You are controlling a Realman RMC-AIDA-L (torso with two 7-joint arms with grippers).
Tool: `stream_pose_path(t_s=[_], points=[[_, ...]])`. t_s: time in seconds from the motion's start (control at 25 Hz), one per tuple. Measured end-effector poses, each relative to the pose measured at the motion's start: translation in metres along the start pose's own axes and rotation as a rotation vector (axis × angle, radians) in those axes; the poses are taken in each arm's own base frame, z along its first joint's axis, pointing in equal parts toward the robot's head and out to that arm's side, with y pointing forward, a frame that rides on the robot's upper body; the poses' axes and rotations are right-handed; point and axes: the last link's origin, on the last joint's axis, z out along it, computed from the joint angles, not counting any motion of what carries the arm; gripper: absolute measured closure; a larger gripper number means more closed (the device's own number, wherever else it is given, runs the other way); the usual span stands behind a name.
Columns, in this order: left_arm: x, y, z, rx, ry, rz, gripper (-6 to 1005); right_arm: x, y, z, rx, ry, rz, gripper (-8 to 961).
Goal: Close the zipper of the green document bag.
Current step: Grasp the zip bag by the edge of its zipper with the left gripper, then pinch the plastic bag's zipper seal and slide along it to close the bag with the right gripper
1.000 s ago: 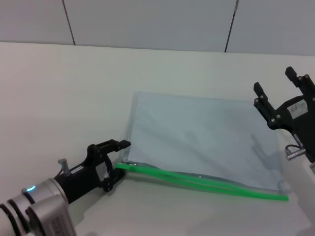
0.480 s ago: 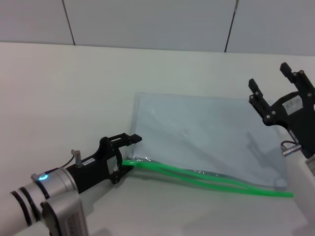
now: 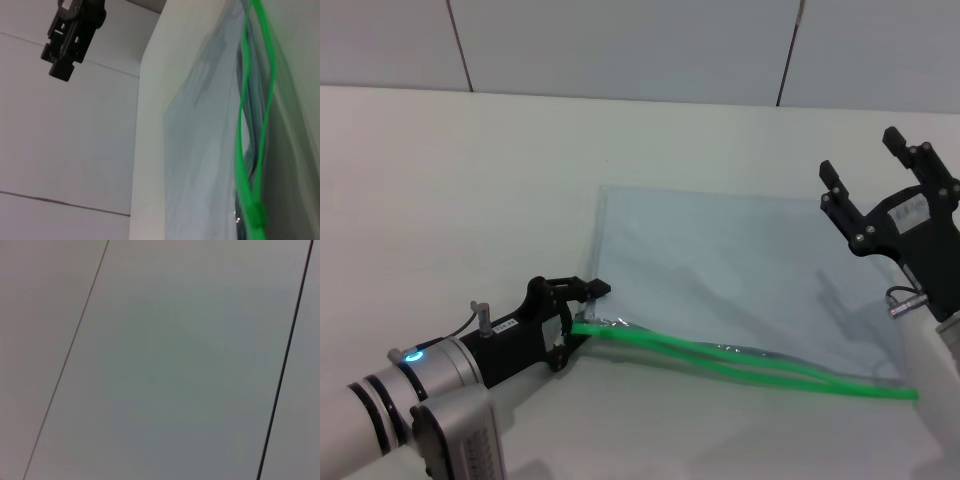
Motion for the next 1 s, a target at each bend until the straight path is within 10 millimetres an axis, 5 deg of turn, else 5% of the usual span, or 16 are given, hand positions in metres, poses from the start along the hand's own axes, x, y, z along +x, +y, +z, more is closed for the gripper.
stream_pose_path(t_s=[0.16,0.48,0.68,1.0], points=[[0.000,0.000,0.000,0.000,0.001,0.007,592,0.000,0.001,0.000,-0.003,0.000,0.000,229],[0.001,0.000,0.002,0.004,-0.005,0.003,942,0.000,0.002,0.000,-0.012,-0.001,-0.001,228],[0.001,-0.001,0.003,0.005,-0.012,-0.002,948,-0.002,0.012,0.001,-0.070,-0.009,-0.010,228],[0.000,0.000,0.002,0.005,-0.017,0.012,949,-0.013,0.065,0.008,-0.423,-0.085,-0.097,229]])
